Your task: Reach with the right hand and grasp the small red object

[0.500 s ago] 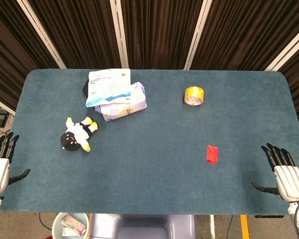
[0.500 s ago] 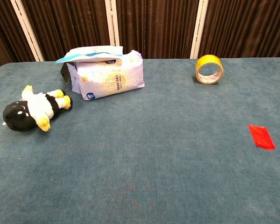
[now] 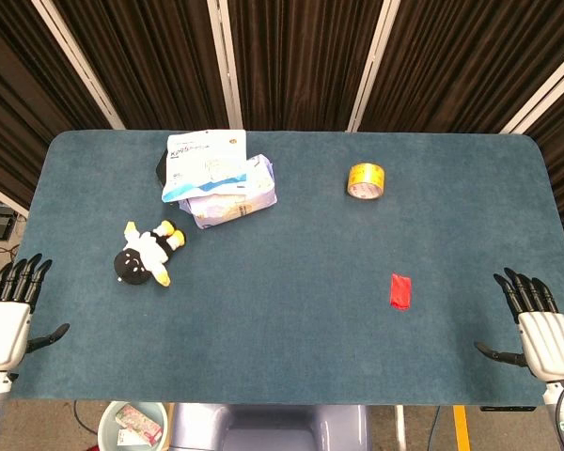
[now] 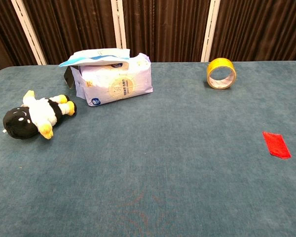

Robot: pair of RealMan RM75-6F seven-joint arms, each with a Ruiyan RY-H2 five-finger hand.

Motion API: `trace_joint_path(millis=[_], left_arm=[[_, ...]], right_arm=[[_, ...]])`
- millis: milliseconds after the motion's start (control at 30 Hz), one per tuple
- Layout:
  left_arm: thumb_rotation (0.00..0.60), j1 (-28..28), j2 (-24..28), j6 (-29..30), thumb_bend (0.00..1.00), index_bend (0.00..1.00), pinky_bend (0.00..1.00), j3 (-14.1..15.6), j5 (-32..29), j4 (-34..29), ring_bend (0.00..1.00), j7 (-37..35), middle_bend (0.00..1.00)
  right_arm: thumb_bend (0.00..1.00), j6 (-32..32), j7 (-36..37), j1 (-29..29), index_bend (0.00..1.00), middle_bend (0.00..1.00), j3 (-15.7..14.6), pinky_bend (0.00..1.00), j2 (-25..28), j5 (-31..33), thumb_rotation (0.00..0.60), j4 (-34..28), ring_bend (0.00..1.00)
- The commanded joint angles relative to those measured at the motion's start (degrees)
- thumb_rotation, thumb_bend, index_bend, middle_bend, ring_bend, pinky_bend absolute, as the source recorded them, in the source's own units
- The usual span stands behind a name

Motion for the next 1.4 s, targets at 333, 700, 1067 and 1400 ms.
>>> trace_joint_path(millis=[333,700,1067,1400], left_arm=[[0.6,-0.6,-0.3,-1.1,0.05,0.0,0.0,-0.5,-0.8,0.5,0.0,-0.1,0.0],[0.6,-0.9,-1.0,-0.9,0.05,0.0,0.0,0.2,1.0,1.3,0.0,-1.0,0.0],[0.6,-0.9,-1.5,-0.7,0.05,0.0,0.0,-0.1,0.7,2.2,0.0,-1.4,0.0],[0.6,-1.6,-1.9,-2.7,0.05,0.0,0.0,-0.5,-0.8,2.7,0.0,-0.9,0.0]], right_arm=[[0.16,8.0,1.7,-0.9,0.49,0.0,1.8,0.0,-12.7,-3.3,0.6,11.0,0.0],[0.16,2.8,-1.7,1.1,0.48,0.0,0.6,0.0,-23.1,-2.5,0.6,18.6,0.0],[0.16,-4.4,-1.0,5.5,0.45,0.0,2.1,0.0,-30.8,-0.3,0.6,27.0,0.0],[0.2,-6.6,0.9,8.1,0.5,0.0,3.7,0.0,-37.0,1.0,0.6,35.0,0.0]])
